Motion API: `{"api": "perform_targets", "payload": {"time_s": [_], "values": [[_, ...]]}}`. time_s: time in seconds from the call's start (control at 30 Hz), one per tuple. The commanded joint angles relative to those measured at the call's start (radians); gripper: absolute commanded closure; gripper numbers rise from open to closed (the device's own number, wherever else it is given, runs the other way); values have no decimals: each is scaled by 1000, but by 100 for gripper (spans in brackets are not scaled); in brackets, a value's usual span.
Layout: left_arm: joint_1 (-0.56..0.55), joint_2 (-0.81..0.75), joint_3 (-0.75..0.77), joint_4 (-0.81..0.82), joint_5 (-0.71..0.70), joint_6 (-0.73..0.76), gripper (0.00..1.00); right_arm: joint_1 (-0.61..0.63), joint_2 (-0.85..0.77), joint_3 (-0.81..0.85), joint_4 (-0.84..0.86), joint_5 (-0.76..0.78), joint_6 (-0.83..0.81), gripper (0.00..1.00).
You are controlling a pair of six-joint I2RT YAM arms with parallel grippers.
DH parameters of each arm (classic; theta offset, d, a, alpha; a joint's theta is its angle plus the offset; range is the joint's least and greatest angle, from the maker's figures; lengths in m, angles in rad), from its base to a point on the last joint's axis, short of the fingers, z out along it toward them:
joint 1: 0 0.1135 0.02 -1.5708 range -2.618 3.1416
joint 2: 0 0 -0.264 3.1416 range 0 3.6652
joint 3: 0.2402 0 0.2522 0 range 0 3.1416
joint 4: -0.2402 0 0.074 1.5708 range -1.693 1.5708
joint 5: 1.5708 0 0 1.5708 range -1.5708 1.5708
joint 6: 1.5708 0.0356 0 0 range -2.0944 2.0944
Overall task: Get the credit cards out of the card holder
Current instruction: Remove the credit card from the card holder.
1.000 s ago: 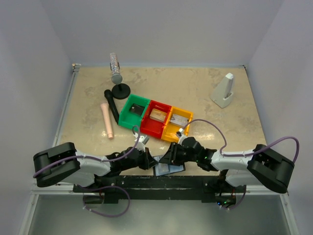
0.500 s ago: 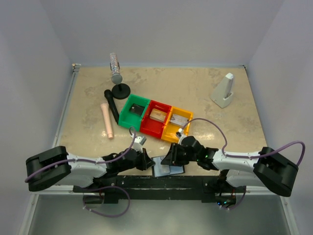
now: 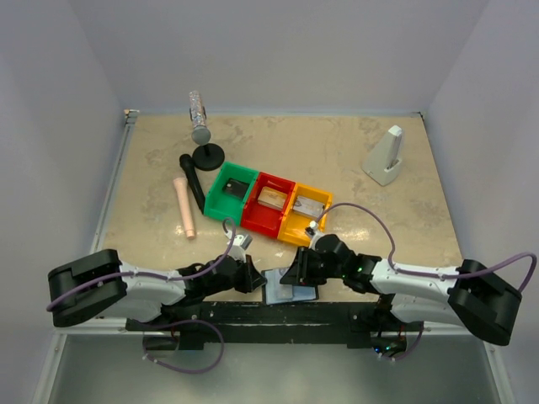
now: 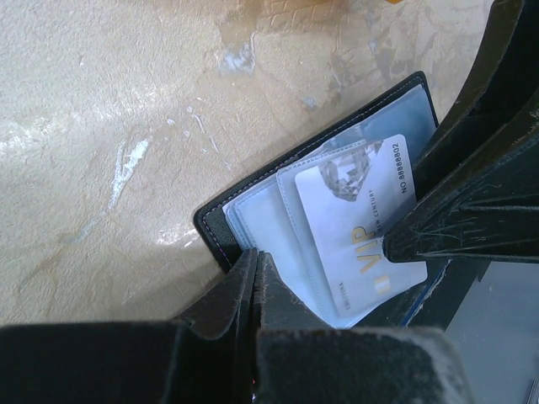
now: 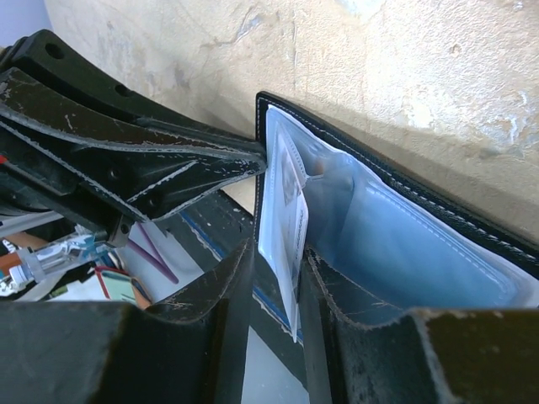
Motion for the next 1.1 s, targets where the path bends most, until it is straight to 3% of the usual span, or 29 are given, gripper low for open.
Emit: {"api": "perform_targets", "payload": {"time_s": [0.0,0.83,0.97,1.07], "values": [[-5,24,2,-34,-31,3,100,3,-41,18,-9,11,-15,69],[-6,-19,-21,-45,-58,-3,100,3,-160,-5,-101,47,-18,78],[-6,-16,-27,-37,-60,-4,100,3,-174,-13,-109,57,-15,83],[-6,-17,-31,-33,-61,-8,100,3,-185,-13,-127,63,-13,94]]}}
